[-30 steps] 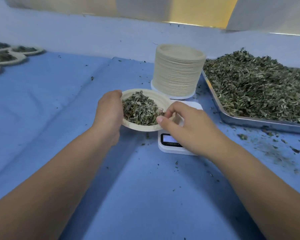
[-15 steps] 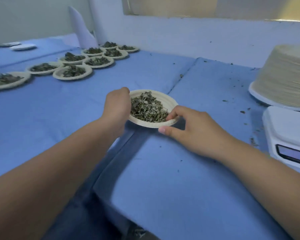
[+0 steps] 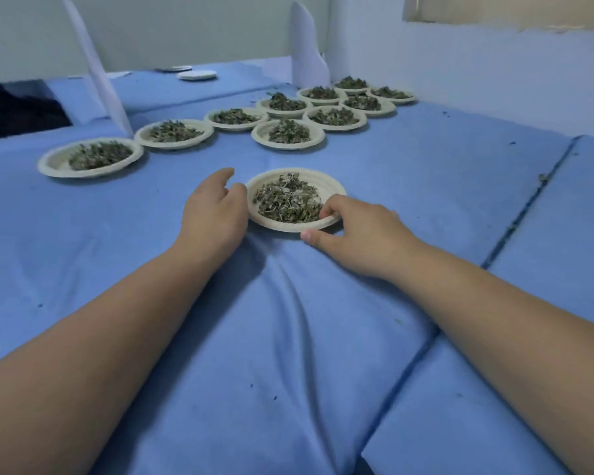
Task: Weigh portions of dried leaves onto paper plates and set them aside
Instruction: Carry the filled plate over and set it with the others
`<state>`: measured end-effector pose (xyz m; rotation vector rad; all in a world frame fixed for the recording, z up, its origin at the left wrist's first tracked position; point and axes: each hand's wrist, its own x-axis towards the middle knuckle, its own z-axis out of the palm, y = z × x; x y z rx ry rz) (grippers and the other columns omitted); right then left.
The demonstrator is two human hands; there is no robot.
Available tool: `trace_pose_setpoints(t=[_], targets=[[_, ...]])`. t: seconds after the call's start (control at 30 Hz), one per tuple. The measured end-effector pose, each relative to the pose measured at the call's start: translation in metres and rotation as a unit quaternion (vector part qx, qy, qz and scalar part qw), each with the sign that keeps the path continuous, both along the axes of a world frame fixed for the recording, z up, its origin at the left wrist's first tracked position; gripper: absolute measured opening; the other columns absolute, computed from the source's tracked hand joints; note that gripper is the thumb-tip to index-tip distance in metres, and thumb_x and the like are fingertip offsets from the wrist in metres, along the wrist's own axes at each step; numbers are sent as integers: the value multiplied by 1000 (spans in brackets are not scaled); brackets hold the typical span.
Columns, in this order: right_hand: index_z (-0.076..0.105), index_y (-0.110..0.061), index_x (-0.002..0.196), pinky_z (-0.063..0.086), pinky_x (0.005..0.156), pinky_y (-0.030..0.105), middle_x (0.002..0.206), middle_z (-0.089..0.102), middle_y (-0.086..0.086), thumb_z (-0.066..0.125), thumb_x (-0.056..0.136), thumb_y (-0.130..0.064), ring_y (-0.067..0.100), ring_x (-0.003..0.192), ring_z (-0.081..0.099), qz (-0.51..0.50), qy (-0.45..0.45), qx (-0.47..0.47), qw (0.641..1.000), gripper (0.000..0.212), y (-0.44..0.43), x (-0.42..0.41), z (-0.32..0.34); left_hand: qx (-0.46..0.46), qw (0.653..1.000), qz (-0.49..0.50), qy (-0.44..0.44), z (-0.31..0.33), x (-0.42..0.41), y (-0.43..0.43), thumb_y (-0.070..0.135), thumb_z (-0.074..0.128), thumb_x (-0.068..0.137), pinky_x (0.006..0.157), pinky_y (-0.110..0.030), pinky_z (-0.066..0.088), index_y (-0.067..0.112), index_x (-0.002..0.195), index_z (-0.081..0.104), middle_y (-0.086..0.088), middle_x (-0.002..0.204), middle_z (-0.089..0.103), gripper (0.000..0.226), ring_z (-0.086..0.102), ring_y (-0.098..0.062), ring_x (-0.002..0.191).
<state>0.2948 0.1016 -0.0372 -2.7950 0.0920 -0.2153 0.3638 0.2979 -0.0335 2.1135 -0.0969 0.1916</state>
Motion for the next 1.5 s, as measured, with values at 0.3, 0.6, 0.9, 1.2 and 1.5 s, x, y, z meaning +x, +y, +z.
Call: trace_pose_setpoints(t=[0.3, 0.6, 0.9, 1.2, 1.5], targets=[[38, -25, 139, 26, 112, 62, 142, 45, 12, 42, 92, -51, 32, 138, 37, 41, 28, -45, 998, 54, 46, 114, -12, 45, 992, -82, -84, -5, -13, -22, 17, 42, 101, 122, -28, 20, 14, 153, 39, -8, 171, 14, 52, 16, -20, 155], [15, -32, 158, 10, 120, 60, 166, 19, 4, 42, 100, -47, 25, 155, 9, 50, 69, -35, 996, 65, 56, 170, -9, 68, 989, -110, -67, -8, -10, -23, 16, 40, 99, 127, -36, 15, 16, 162, 22, -5, 172, 6, 66, 0, -12, 158], [1, -27, 161, 10, 122, 55, 164, 26, 8, 44, 100, -43, 23, 154, 12, 32, 61, -24, 997, 76, 50, 158, -10, 85, 985, -138, -57, -9, -12, -21, 17, 41, 96, 124, -42, 23, 17, 157, 32, -7, 170, 18, 61, 6, -15, 158], [2, -24, 162, 10, 123, 54, 170, 4, 2, 41, 101, -45, 22, 156, 6, 50, 82, -120, 988, 75, 27, 102, -12, 156, 968, -182, -72, -10, -17, -25, 12, 38, 100, 123, -34, 19, 11, 155, 35, -13, 167, 24, 55, 14, -20, 157], [0, -32, 161, 7, 123, 56, 169, 0, -2, 32, 101, -48, 22, 155, 1, 71, 119, -143, 980, 70, -8, -4, -5, 166, 950, -251, -87, -3, -67, -66, 24, 40, 107, 112, -22, 18, 8, 142, 51, -13, 158, 41, 39, 30, -23, 150]])
